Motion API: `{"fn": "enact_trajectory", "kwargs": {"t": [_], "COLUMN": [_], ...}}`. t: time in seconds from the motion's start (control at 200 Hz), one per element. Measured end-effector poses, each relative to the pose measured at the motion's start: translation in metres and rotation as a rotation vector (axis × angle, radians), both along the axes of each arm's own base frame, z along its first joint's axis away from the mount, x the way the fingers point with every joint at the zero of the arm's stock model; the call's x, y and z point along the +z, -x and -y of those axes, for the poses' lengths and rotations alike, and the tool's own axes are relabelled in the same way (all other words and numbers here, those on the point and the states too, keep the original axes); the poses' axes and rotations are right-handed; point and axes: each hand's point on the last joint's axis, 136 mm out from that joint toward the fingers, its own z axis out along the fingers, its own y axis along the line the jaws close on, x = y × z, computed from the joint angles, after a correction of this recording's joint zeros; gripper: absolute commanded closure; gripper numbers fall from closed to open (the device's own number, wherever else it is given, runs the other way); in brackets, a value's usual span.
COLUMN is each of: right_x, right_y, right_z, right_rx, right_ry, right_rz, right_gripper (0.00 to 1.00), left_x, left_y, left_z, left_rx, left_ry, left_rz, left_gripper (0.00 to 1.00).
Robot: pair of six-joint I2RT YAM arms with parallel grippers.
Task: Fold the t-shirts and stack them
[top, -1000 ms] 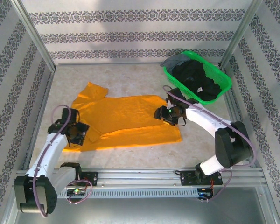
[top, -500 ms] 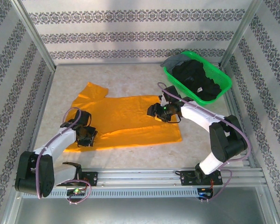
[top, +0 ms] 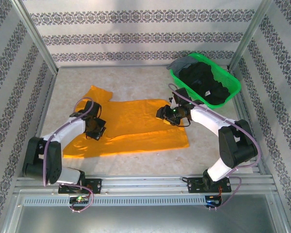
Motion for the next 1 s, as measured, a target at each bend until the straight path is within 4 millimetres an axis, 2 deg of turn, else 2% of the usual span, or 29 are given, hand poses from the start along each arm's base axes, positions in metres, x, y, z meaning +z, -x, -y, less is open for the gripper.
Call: {"fn": "enact_trajectory", "kwargs": {"t": [0.1, 0.185, 0.405, 0.699, 0.754, 0.784, 0.829, 0.864, 0.919, 0.999], "right_x": [0.000, 0.000, 0.001, 0.001, 0.000, 0.000, -0.001, -0.002, -0.002, -0.004], "right_y": [-0.001, -0.001, -0.001, 0.000, 0.000, 0.000, 0.000, 0.000, -0.002, -0.005], "right_z": [0.002, 0.002, 0.002, 0.001, 0.001, 0.001, 0.001, 0.002, 0.004, 0.010], "right_rx": [-0.005, -0.008, -0.009, -0.005, -0.004, -0.004, -0.005, -0.006, -0.016, -0.048], "right_ry": [-0.004, -0.007, -0.013, -0.019, -0.019, -0.019, -0.018, -0.015, -0.012, 0.002], "right_rz": [-0.002, -0.004, -0.009, -0.012, -0.014, -0.016, -0.018, -0.019, -0.019, -0.012], "right_gripper": [0.49, 0.49, 0.49, 0.50, 0.50, 0.50, 0.50, 0.50, 0.51, 0.52], "left_x": [0.006, 0.005, -0.015, -0.015, -0.015, -0.015, -0.015, -0.014, -0.010, 0.000], "left_y": [-0.020, -0.029, -0.029, -0.040, -0.040, -0.039, -0.040, -0.040, -0.042, -0.052], "left_z": [0.011, 0.019, 0.029, 0.037, 0.038, 0.038, 0.039, 0.038, 0.038, 0.036], "left_rx": [-0.088, -0.172, -0.374, -0.537, -0.549, -0.556, -0.568, -0.575, -0.574, -0.573], "left_ry": [-0.020, -0.043, -0.124, -0.188, -0.193, -0.195, -0.197, -0.199, -0.209, -0.232], "left_rz": [0.010, -0.008, -0.101, -0.089, -0.086, -0.085, -0.083, -0.082, -0.079, -0.051], "left_gripper": [1.00, 1.00, 1.00, 0.98, 0.92, 0.84, 0.62, 0.53, 0.47, 0.47]}}
